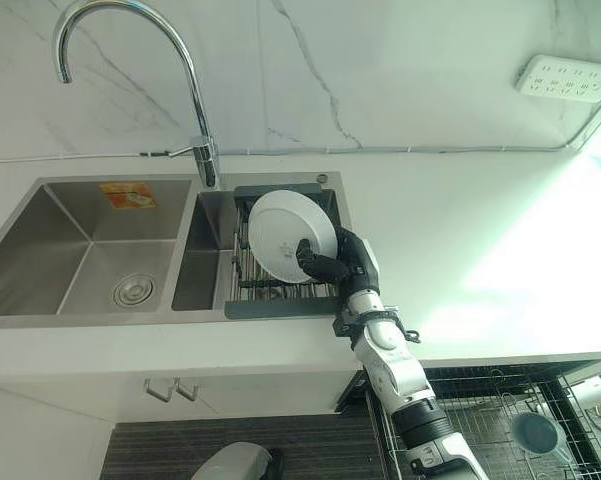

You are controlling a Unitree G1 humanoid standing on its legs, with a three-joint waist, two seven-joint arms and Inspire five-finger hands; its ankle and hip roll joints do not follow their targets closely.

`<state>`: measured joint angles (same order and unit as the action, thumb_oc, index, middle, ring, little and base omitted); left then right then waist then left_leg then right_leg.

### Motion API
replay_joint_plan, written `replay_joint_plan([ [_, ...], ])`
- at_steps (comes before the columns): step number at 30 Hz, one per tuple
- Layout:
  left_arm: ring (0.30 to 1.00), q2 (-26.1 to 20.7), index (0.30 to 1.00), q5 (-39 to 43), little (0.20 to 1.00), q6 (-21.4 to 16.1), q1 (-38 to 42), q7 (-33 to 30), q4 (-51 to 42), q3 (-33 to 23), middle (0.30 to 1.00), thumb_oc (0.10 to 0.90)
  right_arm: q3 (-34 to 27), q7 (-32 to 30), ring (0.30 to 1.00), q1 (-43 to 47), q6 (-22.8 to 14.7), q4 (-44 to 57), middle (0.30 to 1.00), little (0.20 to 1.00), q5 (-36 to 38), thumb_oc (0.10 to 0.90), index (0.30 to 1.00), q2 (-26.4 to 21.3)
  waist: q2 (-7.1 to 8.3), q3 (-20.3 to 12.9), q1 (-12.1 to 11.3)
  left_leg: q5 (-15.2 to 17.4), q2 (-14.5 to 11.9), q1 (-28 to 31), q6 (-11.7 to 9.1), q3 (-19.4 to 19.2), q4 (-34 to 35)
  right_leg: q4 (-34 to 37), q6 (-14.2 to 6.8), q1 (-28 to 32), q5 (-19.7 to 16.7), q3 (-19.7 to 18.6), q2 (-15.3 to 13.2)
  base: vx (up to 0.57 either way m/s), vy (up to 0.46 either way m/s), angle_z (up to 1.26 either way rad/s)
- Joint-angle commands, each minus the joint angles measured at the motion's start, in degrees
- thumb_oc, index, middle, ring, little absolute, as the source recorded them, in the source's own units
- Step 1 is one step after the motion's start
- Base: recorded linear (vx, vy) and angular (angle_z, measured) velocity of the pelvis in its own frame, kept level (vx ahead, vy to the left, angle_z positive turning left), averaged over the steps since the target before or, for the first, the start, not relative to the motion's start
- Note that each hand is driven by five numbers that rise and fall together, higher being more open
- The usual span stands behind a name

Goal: Place the dishes in the dishwasher.

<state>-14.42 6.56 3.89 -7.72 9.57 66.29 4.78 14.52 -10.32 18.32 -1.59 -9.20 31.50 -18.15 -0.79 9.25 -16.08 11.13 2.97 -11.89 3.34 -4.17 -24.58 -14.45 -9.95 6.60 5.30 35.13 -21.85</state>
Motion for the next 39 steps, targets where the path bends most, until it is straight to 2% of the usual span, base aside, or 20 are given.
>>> replay_joint_plan([
  [1,0.900,-2.59,0.900,-1.31,0.900,0.41,-0.18,1.17,0.63,1.99,0.900,0.800,-2.37,-2.36,0.300,5.48,-6.75,0.26,0.300,0.300,-1.37,0.400,0.300,0.31,-0.22,-2.87,-1.37,3.42,-4.42,6.06,-4.20,0.44,7.39,-2.74,-3.19,-2.75,0.22,-2.36,-2.71,0.00,0.000,0.00],
  [5,0.900,-2.54,0.900,-1.70,0.900,0.27,0.00,1.10,0.79,2.10,0.900,0.800,-2.53,-2.69,0.300,5.43,-9.32,0.62,0.300,0.300,-2.03,0.400,0.300,0.13,-0.12,-2.85,-1.06,3.62,-4.67,6.34,-4.14,-0.18,7.39,-2.74,-3.23,-3.05,-0.16,-2.47,-2.92,0.00,0.000,0.00],
  [7,0.900,-2.47,0.900,-2.22,0.900,0.24,0.27,1.14,1.00,2.03,0.900,0.800,-2.68,-1.60,0.300,5.42,-13.35,1.98,0.300,0.300,-2.01,0.400,0.300,-0.26,-0.02,-2.83,-0.64,3.78,-5.04,6.63,-4.16,-0.81,7.39,-2.74,-3.29,-3.37,-0.36,-2.73,-2.98,-0.04,-0.040,-0.01],
  [10,0.900,-2.24,0.900,-2.90,0.900,0.10,0.68,1.02,1.35,2.33,0.900,0.800,-2.89,0.74,0.300,5.52,-16.30,4.83,0.300,0.300,1.35,0.400,0.300,-0.40,0.13,-2.77,0.04,3.99,-5.73,7.11,-4.25,-1.83,7.39,-2.74,-3.26,-3.84,-0.24,-3.18,-2.90,-0.05,-0.070,-0.05],
  [12,0.900,-1.82,0.900,-3.60,0.900,-0.25,1.10,0.62,1.81,3.41,0.900,0.800,-3.93,4.91,0.300,4.45,-19.55,9.62,0.300,0.300,13.02,0.400,0.300,0.14,0.33,-2.71,1.83,4.22,-7.19,8.12,-4.58,-4.08,7.39,-2.74,-3.29,-4.92,0.27,-4.63,-2.42,-0.10,-0.149,-0.34],
  [15,0.900,-1.21,0.900,-2.44,0.900,0.86,1.87,-0.20,1.94,5.61,0.900,0.800,-6.32,9.48,0.300,1.13,-20.94,18.19,0.300,0.300,26.06,0.400,0.300,1.08,0.71,-3.07,6.31,4.74,-9.22,9.52,-5.12,-7.90,7.39,-2.74,-3.42,-7.08,1.33,-8.90,-0.52,-0.08,-0.163,-0.79],
  [17,0.900,-1.00,0.900,-1.37,0.900,1.04,2.24,-0.30,2.22,6.09,0.900,0.800,-7.16,10.02,0.300,-0.44,-21.71,21.68,0.300,0.300,29.21,0.400,0.300,0.80,0.78,-3.34,8.19,4.96,-9.92,10.00,-5.30,-9.28,7.39,-2.74,-3.23,-7.89,2.13,-11.00,0.50,-0.08,-0.108,-0.90],
  [19,0.900,-0.54,0.900,-0.49,0.900,1.17,2.74,-0.30,2.40,6.57,0.900,0.800,-8.35,10.61,0.300,-2.06,-23.22,24.48,0.300,0.300,32.80,0.400,0.300,0.49,0.99,-3.74,10.50,3.75,-10.66,9.54,-5.19,-11.39,7.39,-2.74,-1.92,-9.52,1.80,-12.73,1.34,-0.12,-0.099,-0.66],
  [25,0.900,0.51,0.900,1.06,0.900,1.75,3.10,-0.58,2.43,6.92,0.900,0.800,-12.95,10.75,0.300,-5.82,-27.74,27.78,0.300,0.300,35.22,0.400,0.300,-0.49,1.03,-5.01,14.92,3.51,-12.61,10.23,-5.92,-14.91,7.39,-2.74,-1.16,-10.79,2.97,-16.44,3.30,-0.02,-0.078,-0.66],
  [26,0.900,0.59,0.900,2.63,0.900,2.02,3.14,-0.90,2.53,6.54,0.900,0.800,-15.19,11.91,0.300,-6.93,-28.71,28.12,0.300,0.300,37.72,0.400,0.300,-0.84,1.10,-5.25,16.59,3.43,-13.14,10.55,-6.11,-15.95,7.39,-2.74,-0.94,-11.22,3.24,-17.95,4.17,-0.02,-0.075,-0.71],
  [31,0.900,0.56,0.900,4.86,0.900,2.05,3.04,-0.70,3.33,5.88,0.900,0.800,-18.59,13.59,0.300,-8.49,-28.98,28.21,0.300,0.300,41.52,0.400,0.300,-1.38,1.28,-5.36,19.07,3.30,-13.98,10.96,-6.27,-17.77,7.39,-2.74,-0.51,-12.15,3.59,-20.27,5.45,-0.03,-0.037,-0.65],
  [34,0.900,0.80,0.900,6.23,0.900,1.09,2.82,-0.56,5.25,5.36,0.900,0.800,-20.85,15.42,0.300,-9.49,-27.77,27.16,0.300,0.300,47.83,0.400,0.300,-1.68,1.53,-5.46,20.88,3.17,-14.64,11.38,-6.53,-19.00,7.39,-2.74,-0.26,-12.64,3.82,-22.02,6.37,-0.02,-0.026,-0.31],
  [39,0.900,0.99,0.900,6.27,0.900,-0.76,2.97,-0.07,7.68,4.83,0.900,0.800,-22.00,17.28,0.300,-10.06,-26.61,25.27,0.300,0.300,50.98,0.400,0.300,-1.73,1.87,-5.59,22.09,3.11,-15.03,12.33,-6.66,-20.22,7.39,-2.74,-0.01,-12.93,3.69,-23.11,6.55,0.01,-0.019,-0.29],
])
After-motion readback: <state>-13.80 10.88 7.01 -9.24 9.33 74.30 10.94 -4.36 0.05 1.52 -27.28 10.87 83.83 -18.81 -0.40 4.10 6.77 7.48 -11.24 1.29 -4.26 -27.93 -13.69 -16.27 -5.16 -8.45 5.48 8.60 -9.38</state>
